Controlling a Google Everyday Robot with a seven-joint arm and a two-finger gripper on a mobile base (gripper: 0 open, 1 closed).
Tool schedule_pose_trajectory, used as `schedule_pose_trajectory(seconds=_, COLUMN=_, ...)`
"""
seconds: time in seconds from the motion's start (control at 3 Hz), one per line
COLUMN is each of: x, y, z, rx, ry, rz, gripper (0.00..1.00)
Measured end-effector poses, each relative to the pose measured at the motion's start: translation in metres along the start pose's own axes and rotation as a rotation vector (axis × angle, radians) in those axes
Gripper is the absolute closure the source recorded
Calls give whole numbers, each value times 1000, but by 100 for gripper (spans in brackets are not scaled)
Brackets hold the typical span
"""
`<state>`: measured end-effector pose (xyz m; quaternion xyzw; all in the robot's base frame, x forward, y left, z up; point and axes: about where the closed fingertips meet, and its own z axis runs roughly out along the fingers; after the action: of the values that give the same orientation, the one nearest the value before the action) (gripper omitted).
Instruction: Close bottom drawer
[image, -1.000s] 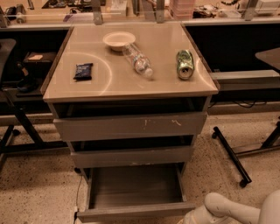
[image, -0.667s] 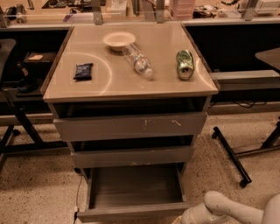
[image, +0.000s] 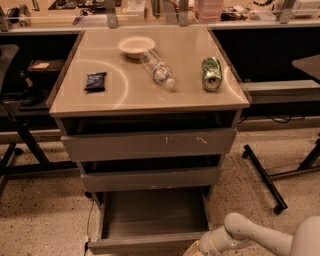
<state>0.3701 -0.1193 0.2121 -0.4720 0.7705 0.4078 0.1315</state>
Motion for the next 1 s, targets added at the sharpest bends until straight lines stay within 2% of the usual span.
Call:
schedule_pose_trajectory(seconds=0.67, x=-13, y=-27, z=24, rx=18, ry=61, rz=-70, gripper=100)
schedule_pose_trajectory(seconds=1.0, x=-19, y=-41, z=30, rx=30, ry=87, rz=-86, gripper=100)
